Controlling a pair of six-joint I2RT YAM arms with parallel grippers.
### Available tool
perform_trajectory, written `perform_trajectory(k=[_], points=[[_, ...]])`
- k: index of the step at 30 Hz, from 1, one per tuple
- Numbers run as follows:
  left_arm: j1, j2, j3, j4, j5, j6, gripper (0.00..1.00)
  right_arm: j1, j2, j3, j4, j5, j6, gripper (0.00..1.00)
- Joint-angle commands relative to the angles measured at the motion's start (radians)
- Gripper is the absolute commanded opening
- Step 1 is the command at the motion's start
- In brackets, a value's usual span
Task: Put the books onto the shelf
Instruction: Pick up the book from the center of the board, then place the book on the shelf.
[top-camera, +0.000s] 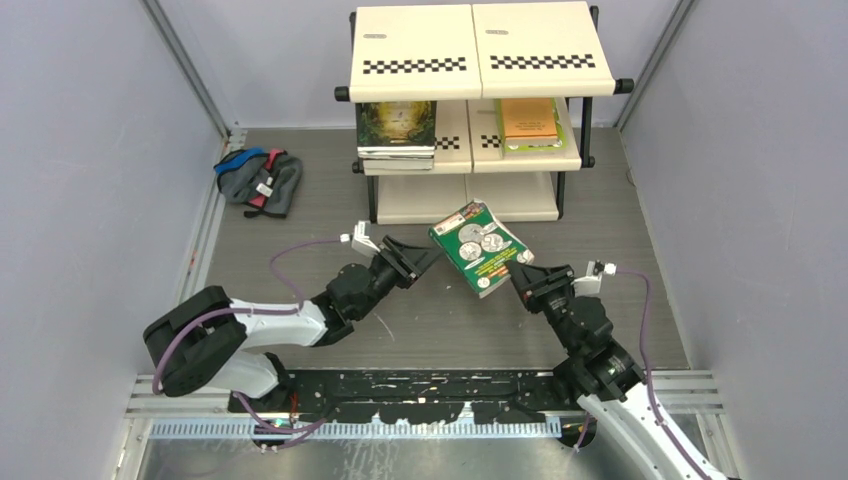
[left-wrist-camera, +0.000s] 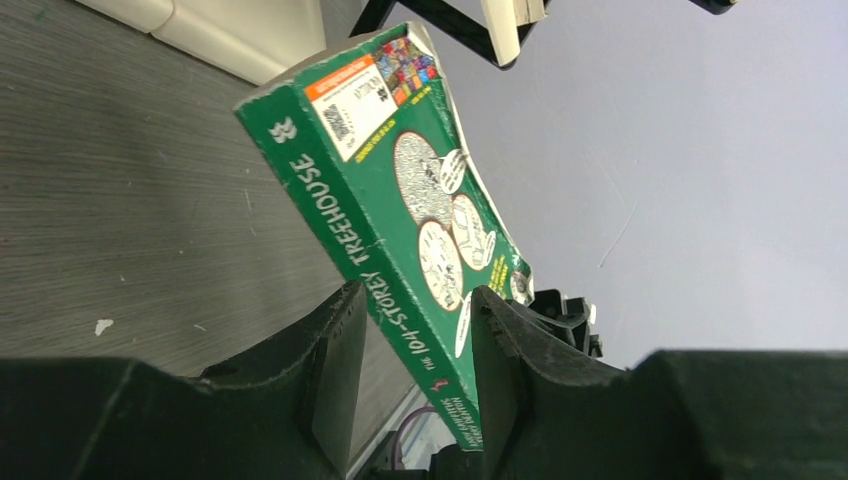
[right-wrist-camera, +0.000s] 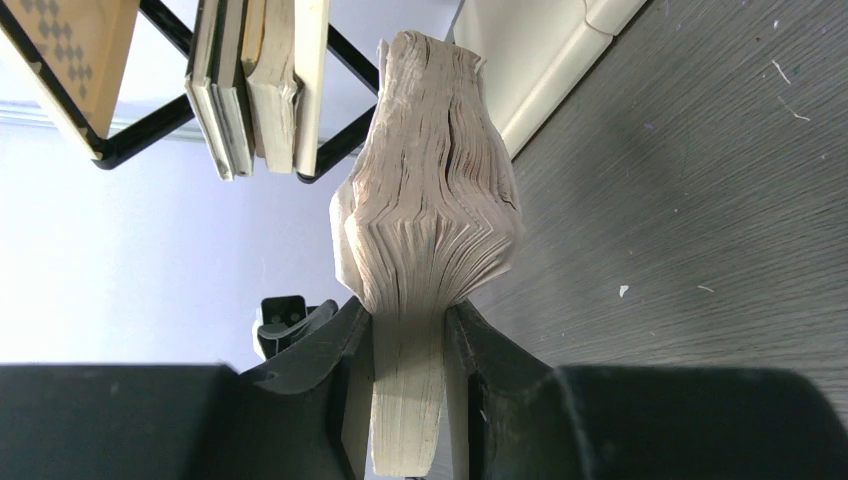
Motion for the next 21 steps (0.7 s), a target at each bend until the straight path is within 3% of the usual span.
perform_trajectory(k=[1, 21], points=[[0.004, -0.055, -0.015, -0.008, -0.012, 0.03, 0.44, -0.004, -0.054, 0.096, 0.072, 0.036, -0.003, 0.01], [0.002, -0.112, -0.048, -0.074, -0.027, 0.063, 0.44, -0.003, -0.102, 0.249, -0.02, 0.088, -0.076, 0.01]])
